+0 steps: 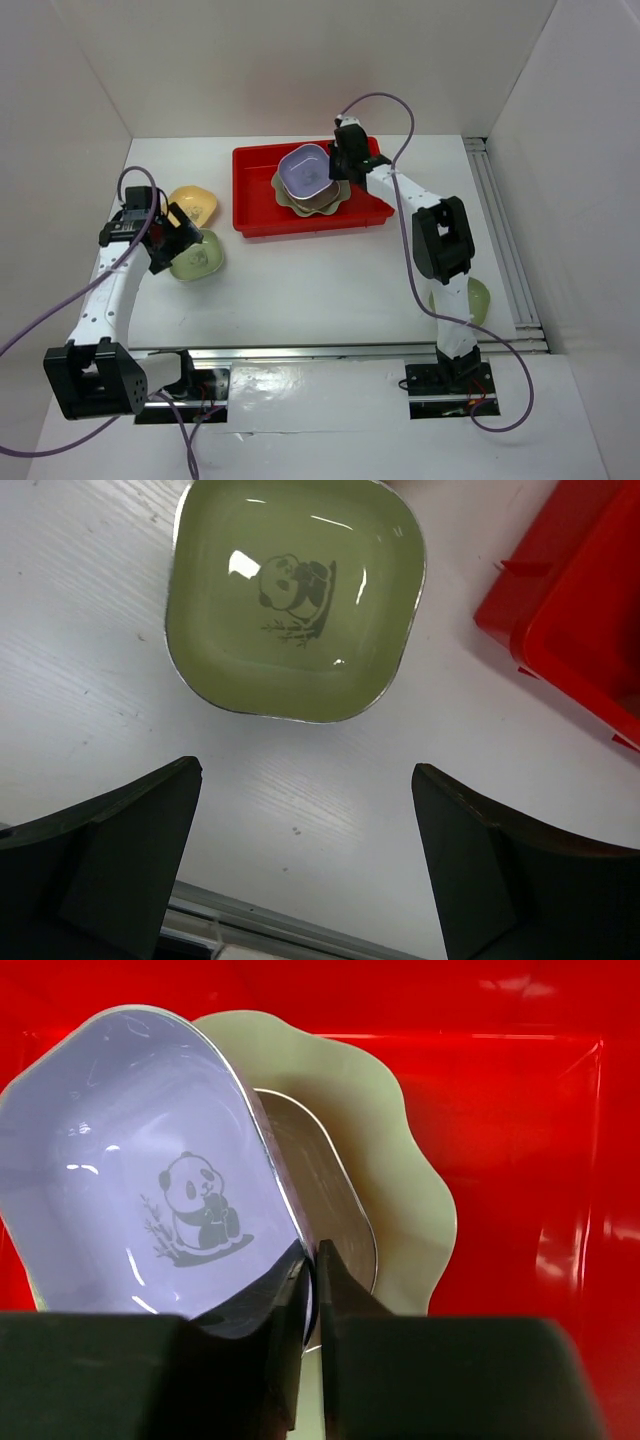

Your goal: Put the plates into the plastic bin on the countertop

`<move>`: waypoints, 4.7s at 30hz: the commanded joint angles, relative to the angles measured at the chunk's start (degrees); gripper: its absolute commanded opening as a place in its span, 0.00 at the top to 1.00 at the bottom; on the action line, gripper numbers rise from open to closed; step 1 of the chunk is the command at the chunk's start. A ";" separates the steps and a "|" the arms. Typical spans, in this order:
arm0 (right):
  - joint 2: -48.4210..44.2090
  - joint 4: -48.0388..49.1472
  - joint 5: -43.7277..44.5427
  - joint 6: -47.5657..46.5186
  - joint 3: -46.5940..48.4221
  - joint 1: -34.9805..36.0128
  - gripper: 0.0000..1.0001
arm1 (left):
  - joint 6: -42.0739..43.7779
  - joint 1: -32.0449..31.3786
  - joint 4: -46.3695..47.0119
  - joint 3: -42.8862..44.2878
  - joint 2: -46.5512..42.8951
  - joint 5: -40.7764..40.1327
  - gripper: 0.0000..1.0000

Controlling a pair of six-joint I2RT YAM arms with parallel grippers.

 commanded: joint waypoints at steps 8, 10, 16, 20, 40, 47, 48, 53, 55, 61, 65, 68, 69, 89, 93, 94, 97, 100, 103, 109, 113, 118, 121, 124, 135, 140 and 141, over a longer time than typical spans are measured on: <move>-0.98 -0.57 -1.71 -3.84 4.67 -0.40 0.32 | -4.28 3.47 -0.16 -1.61 -1.82 -7.54 0.00; -1.59 -0.57 -1.71 -3.84 4.67 -0.93 0.26 | -4.99 4.17 -0.94 -1.61 -2.44 -8.43 0.00; -7.82 2.51 -2.94 -2.70 2.39 -0.93 0.09 | -6.13 5.93 -1.65 -3.10 -2.36 -11.50 0.00; -13.36 2.51 -2.94 -2.70 0.55 0.29 0.06 | -5.43 7.16 -1.65 -3.63 1.40 -10.18 0.02; -34.46 12.87 -8.03 -2.70 -17.83 0.92 0.03 | -1.20 15.16 2.30 0.41 24.88 -2.79 0.65; -37.80 13.93 -9.36 -1.65 -20.81 -0.84 0.03 | -1.21 15.16 1.16 1.03 27.61 -4.21 0.69; -37.80 13.93 -9.36 -1.13 -21.34 -1.36 0.03 | -1.21 15.16 1.16 1.03 27.61 -4.73 0.84; -39.03 13.93 -9.88 -0.50 -21.34 -3.21 0.03 | -1.21 14.29 0.11 0.50 24.29 -4.74 1.00; -39.56 12.10 -9.88 0.02 -21.34 -3.83 0.02 | -0.16 12.45 0.10 -0.29 18.23 -4.74 1.00; -41.41 10.69 -11.03 1.95 -24.07 -7.25 0.02 | -0.15 4.01 -4.98 2.85 -0.75 -4.92 1.00; -42.64 10.07 -11.03 3.10 -24.07 -8.40 0.02 | -2.96 -0.47 -5.45 7.17 -6.04 -2.64 1.00; -45.53 9.55 -11.03 4.15 -24.59 -8.40 0.02 | -4.19 -4.97 1.93 9.55 -4.82 -0.78 1.00; -46.06 9.54 -11.03 4.15 -24.60 -8.40 0.02 | -4.89 -6.97 3.34 10.33 -3.60 -0.78 1.00; -62.33 0.31 10.51 13.65 -30.75 -7.26 0.03 | -45.75 -31.16 0.02 48.56 47.12 -13.08 1.00; -62.94 -0.22 10.51 13.65 -31.89 -6.73 0.03 | -48.39 -31.16 0.02 52.43 50.72 -12.83 1.00; -63.46 -0.22 10.51 13.65 -31.89 -6.73 0.03 | -48.40 -31.16 0.02 53.31 51.60 -12.82 1.00; -63.47 -0.22 9.98 13.12 -32.42 -6.20 0.03 | -48.40 -31.16 1.42 56.48 55.46 -9.84 1.00; -62.95 -0.22 9.98 12.60 -32.42 -6.20 0.03 | -49.72 -31.16 1.42 57.19 57.32 -7.99 1.00; -62.94 0.31 9.98 12.59 -32.42 -6.20 0.03 | -49.72 -31.68 1.95 56.48 57.94 -7.11 1.00; -62.41 0.84 8.57 12.59 -32.42 -6.20 0.03 | -50.25 -32.82 3.00 53.32 57.32 -7.11 0.77; -61.89 0.84 8.57 12.59 -32.42 -5.68 0.03 | -48.94 -33.35 3.61 53.94 56.53 -7.90 0.44; -61.89 0.84 8.57 12.59 -32.42 -5.68 0.03 | -47.00 -34.59 3.62 56.83 53.55 -10.98 0.23; -61.89 0.84 7.96 12.06 -33.03 -5.68 0.03 | -44.29 -34.59 2.92 58.24 51.79 -12.28 0.19; -60.66 -0.65 7.96 10.93 -33.56 -5.68 0.02 | -38.86 -34.59 2.13 58.86 45.92 -17.10 0.01; -66.62 0.14 3.12 8.55 -42.53 -7.35 0.01 | -25.74 -5.72 -1.30 45.33 36.40 -7.47 0.01; -68.13 -0.57 1.72 6.71 -43.14 -7.35 0.01 | -25.03 4.43 -6.48 46.63 42.36 -6.14 0.01; -68.65 -0.57 1.72 6.70 -43.66 -7.87 0.01 | -24.33 5.31 -6.49 47.51 43.16 -5.62 0.01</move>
